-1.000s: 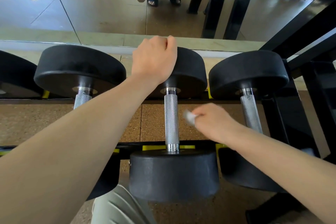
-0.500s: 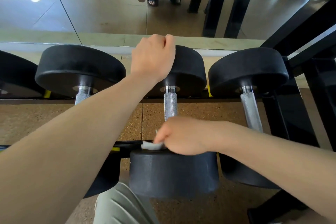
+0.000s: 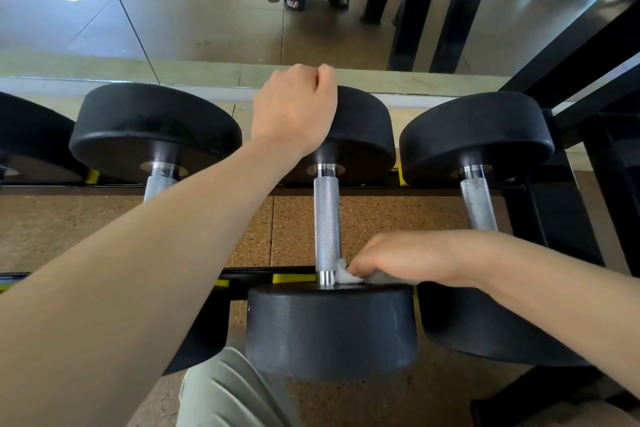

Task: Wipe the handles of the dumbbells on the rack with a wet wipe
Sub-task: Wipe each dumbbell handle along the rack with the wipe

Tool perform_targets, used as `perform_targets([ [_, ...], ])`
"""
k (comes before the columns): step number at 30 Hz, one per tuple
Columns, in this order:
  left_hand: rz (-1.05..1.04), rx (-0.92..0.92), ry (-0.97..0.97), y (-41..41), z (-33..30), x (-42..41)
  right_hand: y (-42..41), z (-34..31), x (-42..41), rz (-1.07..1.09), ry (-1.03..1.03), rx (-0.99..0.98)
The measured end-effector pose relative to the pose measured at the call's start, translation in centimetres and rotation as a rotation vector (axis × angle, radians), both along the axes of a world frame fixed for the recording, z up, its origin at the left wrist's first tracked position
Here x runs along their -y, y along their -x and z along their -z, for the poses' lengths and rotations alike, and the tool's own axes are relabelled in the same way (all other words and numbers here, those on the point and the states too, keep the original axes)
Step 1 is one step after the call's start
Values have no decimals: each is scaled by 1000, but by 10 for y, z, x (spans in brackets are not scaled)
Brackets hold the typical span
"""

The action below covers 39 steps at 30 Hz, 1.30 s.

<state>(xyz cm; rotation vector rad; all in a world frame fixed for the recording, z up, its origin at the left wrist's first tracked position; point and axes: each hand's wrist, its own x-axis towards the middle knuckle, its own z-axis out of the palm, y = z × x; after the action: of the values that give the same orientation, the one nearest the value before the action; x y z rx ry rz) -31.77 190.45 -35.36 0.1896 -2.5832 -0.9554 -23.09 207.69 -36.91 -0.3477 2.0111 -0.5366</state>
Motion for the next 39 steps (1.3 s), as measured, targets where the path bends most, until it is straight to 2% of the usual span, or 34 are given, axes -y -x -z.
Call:
perform_targets([
  [4, 7, 3, -8, -1, -1, -1, 3, 6, 10, 172, 57, 230],
  [6, 9, 9, -12, -1, -1, -1, 1, 6, 12, 208, 77, 260],
  [11, -3, 13, 3, -1, 0, 1, -3, -6, 5, -25, 47, 11],
  [15, -17, 18, -1, -2, -2, 0, 7, -27, 11, 58, 310, -47],
  [18, -12, 17, -3, -2, -3, -1, 19, -15, 31, 54, 370, -452],
  [21, -14, 27, -3, -3, -3, -1, 10, 13, 41, -317, 214, -750],
  [23, -18, 34, -7, -4, -4, -1, 5, 24, 37, -470, 130, -752],
  [26, -16, 39, -5, -4, -5, -2, 4, 11, 27, -455, 158, -462],
  [28, -15, 30, -5, -4, -5, -2, 11, -6, 16, -372, 146, -363],
  [29, -18, 27, -4, -4, -5, -2, 18, -14, 10, -286, 163, -381],
  [32, -41, 37, -7, -3, -5, -1, 37, -20, 4, 31, 333, -662],
  [33, -42, 37, -8, -2, -5, -1, 38, -17, 9, 71, 385, -721],
  [35, -30, 33, -11, -2, -5, -2, 31, -2, 24, -82, 346, -763],
  [37, -21, 25, -16, -3, -2, -1, 23, 16, 38, -311, 184, -802],
  [39, -15, 19, -18, -2, -1, -1, 20, 21, 45, -354, 101, -775],
])
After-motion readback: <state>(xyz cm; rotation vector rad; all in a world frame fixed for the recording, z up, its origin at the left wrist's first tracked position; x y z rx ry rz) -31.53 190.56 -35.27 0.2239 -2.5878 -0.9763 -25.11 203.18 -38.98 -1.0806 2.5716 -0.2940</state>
